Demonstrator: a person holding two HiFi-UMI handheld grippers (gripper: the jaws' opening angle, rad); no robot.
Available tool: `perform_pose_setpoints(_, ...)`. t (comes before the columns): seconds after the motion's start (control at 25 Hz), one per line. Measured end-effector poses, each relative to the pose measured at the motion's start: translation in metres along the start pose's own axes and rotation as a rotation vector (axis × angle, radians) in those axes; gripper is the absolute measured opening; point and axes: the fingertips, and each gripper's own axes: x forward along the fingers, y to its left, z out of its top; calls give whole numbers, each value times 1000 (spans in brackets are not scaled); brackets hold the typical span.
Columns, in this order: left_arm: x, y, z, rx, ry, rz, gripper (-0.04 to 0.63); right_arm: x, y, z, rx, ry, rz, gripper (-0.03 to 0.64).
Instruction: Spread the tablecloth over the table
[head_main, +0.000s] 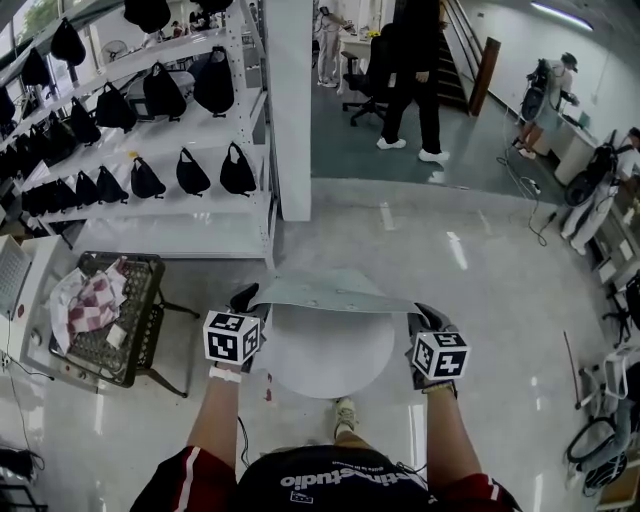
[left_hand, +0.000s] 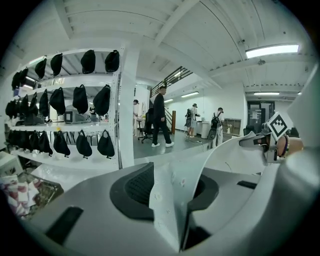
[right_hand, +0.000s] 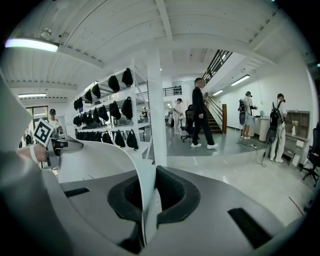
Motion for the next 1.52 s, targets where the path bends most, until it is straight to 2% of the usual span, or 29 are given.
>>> perform_pose_setpoints(0.4,-21,2,-66,-31,103,-16,147,-1,19,-42,-2,57,5,28)
perform_pose_setpoints(0.64,-38,3,-103,-49,186,2,155,-2,31,-52,5,78,2,28)
perform_pose_setpoints(0.84,-60,-1,-122,-34,236,-7,164,-2,37,-52,24,94,-12,28)
perform_pose_setpoints(1.08,-94,1,-120,-44,195,-28,170,-4,43,-55,38,102,-19,29)
perform_pose_setpoints(1.2,-120,1,-95,-45,97,-25,169,-5,45,-58,43,108,-16,28)
perform_pose_setpoints(1.32,-143,7,-64,-47,-9,-12,138,-5,51,-62,51,117,-6,29)
perform_pose_setpoints(1.52,-162,16,-49,-56,-62,2,138,1,71,-76,38,153,16,31)
